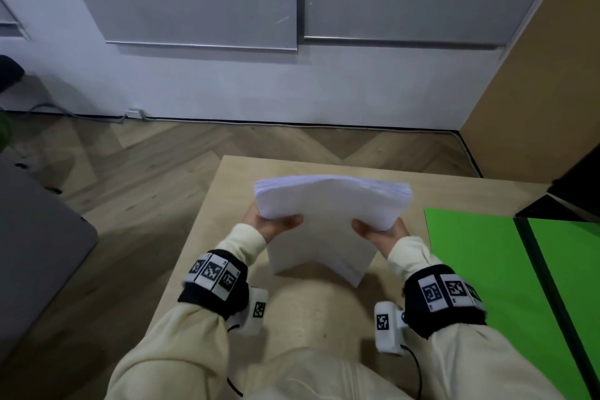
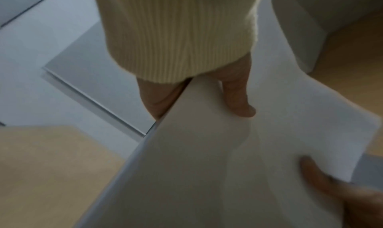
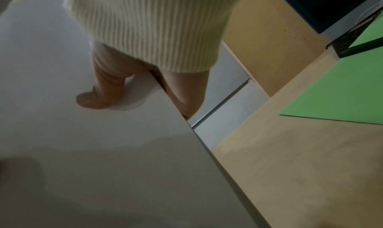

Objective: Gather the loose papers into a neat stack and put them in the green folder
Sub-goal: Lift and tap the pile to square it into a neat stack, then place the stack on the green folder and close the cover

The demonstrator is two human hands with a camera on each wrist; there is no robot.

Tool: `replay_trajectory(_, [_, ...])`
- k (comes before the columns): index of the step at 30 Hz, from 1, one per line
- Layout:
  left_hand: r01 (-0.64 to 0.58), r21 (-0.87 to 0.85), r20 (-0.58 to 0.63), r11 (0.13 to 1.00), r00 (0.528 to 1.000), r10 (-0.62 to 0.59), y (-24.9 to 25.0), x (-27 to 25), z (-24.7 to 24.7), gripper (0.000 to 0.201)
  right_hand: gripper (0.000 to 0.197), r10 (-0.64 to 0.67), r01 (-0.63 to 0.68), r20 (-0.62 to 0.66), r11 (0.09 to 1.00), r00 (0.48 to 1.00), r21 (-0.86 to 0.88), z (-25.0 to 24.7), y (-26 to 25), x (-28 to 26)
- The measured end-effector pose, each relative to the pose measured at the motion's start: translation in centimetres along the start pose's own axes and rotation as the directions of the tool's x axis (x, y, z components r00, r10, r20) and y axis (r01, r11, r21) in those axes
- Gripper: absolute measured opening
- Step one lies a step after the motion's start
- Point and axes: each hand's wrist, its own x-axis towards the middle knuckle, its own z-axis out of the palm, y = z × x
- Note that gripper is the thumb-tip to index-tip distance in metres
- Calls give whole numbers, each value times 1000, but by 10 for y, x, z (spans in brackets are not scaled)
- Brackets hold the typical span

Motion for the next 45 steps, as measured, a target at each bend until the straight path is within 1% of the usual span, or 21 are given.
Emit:
replay_trajectory(2, [27, 16, 5, 1000, 1000, -27, -7, 0, 3, 62, 26, -11, 11, -3, 1000, 1000, -23, 2, -5, -4])
replay_trajectory(5, [49, -10, -25, 999, 998, -49, -9, -1, 3, 51, 19, -25, 22, -47, 997, 999, -75, 4, -12, -4])
replay_trajectory(8, [80, -74, -42, 994, 996, -83, -6, 0, 1, 45, 18, -42, 39, -49, 998, 998, -56, 7, -15, -3])
replay_trajectory(10, [130, -55, -42, 990, 990, -133, -16, 1, 2, 44, 10, 7, -12, -69, 997, 998, -78, 11, -7, -4])
replay_trajectory(11, [159, -42, -49, 986, 986, -161, -24, 2, 3, 46, 15, 47, -54, -84, 994, 995, -90, 14, -2, -6])
replay_trajectory(12, [181, -23, -54, 983, 982, -182, -30, 2, 4, 48, 31, 86, -95, -93, 991, 992, -97, 17, 6, -5])
replay_trajectory(14, [187, 6, -55, 982, 981, -187, -39, 1, 6, 49, 56, 141, -154, -133, 983, 981, -96, 22, 22, -3])
replay_trajectory(16, [175, 18, -44, 984, 984, -174, -43, 2, 7, 45, 70, 190, -204, -200, 977, 961, -55, 21, 32, -1])
replay_trajectory(18, [154, 10, -39, 988, 987, -153, -43, 3, 6, 42, 75, 221, -231, -255, 973, 941, -8, 22, 36, -2])
replay_trajectory(20, [146, 39, -27, 989, 989, -145, -47, 3, 7, 41, 79, 255, -268, -260, 963, 932, -16, 27, 39, -4])
replay_trajectory(24, [228, 48, -23, 972, 973, -228, -52, 7, 13, 49, 83, 304, -336, -236, 935, 923, -111, 36, 50, -1])
replay_trajectory(26, [251, 73, -14, 965, 968, -251, -52, 12, 15, 51, 80, 308, -349, -248, 926, 919, -143, 36, 46, -1])
replay_trajectory(29, [265, 168, -19, 949, 964, -266, -51, 19, 19, 48, 72, 319, -361, -264, 923, 910, -130, 29, 44, 1])
replay_trajectory(31, [288, 166, -20, 943, 957, -288, -44, 19, 21, 42, 78, 327, -366, -262, 923, 908, -118, 20, 43, 2])
replay_trajectory(35, [257, 137, 9, 957, 965, -261, -35, 17, 34, 35, 65, 324, -345, -219, 936, 921, -65, -5, 47, -2])
replay_trajectory(38, [273, 136, 69, 952, 956, -284, -32, 12, 54, 37, 70, 348, -380, -238, 919, 907, -104, -25, 59, -6])
replay_trajectory(39, [283, 140, 96, 949, 950, -297, -34, 13, 64, 41, 71, 373, -416, -260, 899, 891, -134, -31, 65, -6])
replay_trajectory(41, [300, 133, 165, 945, 933, -319, -42, 14, 85, 45, 64, 379, -439, -321, 888, 868, -138, -47, 80, -2])
replay_trajectory(42, [321, 139, 185, 937, 921, -343, -47, 15, 97, 40, 59, 368, -431, -347, 894, 863, -124, -59, 88, -1])
replay_trajectory(44, [413, 110, 190, 904, 884, -427, -54, 15, 121, 29, 53, 392, -457, -359, 882, 847, -116, -91, 100, 2])
replay_trajectory(45, [451, 97, 181, 887, 868, -462, -60, 16, 133, 25, 53, 419, -490, -378, 865, 826, -111, -112, 107, 4])
